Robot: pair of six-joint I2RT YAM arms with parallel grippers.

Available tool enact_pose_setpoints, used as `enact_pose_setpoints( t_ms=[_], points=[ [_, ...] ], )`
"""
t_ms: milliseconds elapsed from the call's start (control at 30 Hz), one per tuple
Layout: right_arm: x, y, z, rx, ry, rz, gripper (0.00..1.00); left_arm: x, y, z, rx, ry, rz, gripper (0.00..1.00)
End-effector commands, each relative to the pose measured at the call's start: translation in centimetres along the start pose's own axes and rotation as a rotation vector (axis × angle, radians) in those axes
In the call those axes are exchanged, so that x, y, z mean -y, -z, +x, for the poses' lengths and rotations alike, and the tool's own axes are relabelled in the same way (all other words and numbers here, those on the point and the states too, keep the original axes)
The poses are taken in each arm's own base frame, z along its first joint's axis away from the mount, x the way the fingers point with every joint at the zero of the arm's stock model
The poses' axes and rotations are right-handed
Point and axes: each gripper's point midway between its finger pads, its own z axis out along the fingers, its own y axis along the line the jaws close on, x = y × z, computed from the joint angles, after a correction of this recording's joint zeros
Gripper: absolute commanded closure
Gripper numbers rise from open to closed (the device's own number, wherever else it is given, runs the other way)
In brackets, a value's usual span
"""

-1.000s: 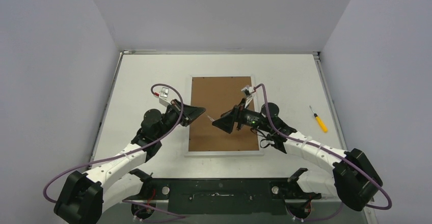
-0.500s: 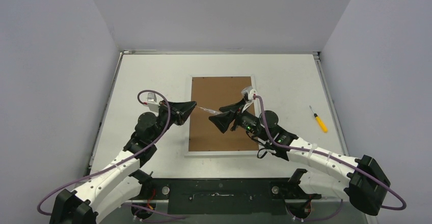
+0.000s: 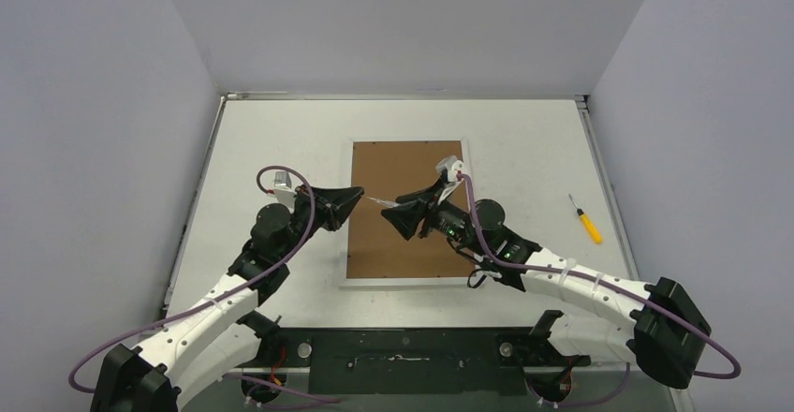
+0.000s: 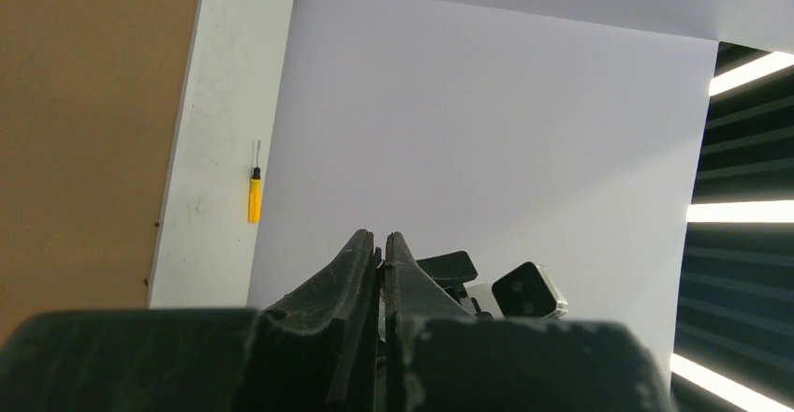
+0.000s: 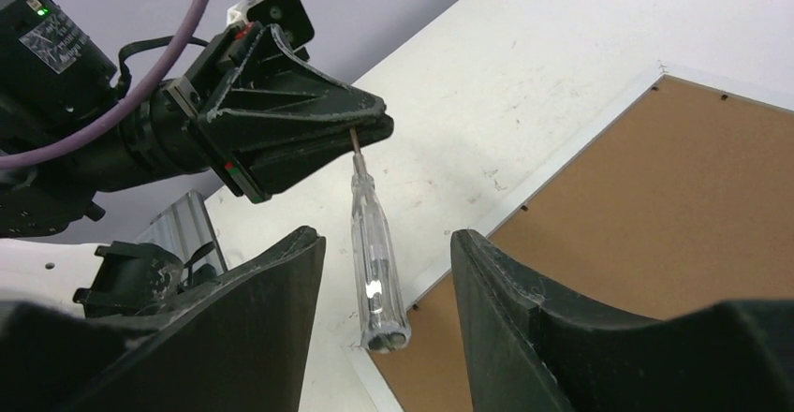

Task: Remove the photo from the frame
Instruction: Pick up the screwdriver from the center of the board, then release the photo frame item from the photo frame.

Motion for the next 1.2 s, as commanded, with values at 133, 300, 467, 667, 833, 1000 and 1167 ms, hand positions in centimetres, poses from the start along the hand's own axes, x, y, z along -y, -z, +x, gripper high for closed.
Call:
enact_pose_setpoints(
  t_ms=[133,300,467,667,833,1000,1167],
  points=[
    [-2.1,-1.4,-3.3,0.085,0.024,-0.073,0.62,2.4,-0.1,0.9,-0.04,0.018,0.08,1.0],
    [-1.8,-1.6,-3.2,0.078,0.021,-0.057,0.91,2.4,0.0,0.9,-0.038,0.02,0.085,1.0],
    [-1.1,-1.1,-3.3,0.084,0.0,-0.009,0.95,2.4,0.2,0.4,-0.023,-0.034,0.082,0.19],
    [0.8,-0.3,-1.6,-0.018,-0.037,0.088,0.95,0.1,1.6,-3.4,0.138,-0.341,-0.102,0.04],
    [1.3,0.5,0.0,-0.128,-0.072,0.113,0.95,-2.0,2.7,-4.7,0.139,-0.56,-0.184,0.04],
    [2.6,1.6,2.3,-0.237,0.007,0.145,0.95,-4.7,3.3,-5.3,0.11,-0.675,-0.295,0.05],
    [4.4,1.9,4.1,-0.375,0.044,0.161,0.95,-7.3,3.2,-5.3,0.069,-0.693,-0.362,0.07]
  ],
)
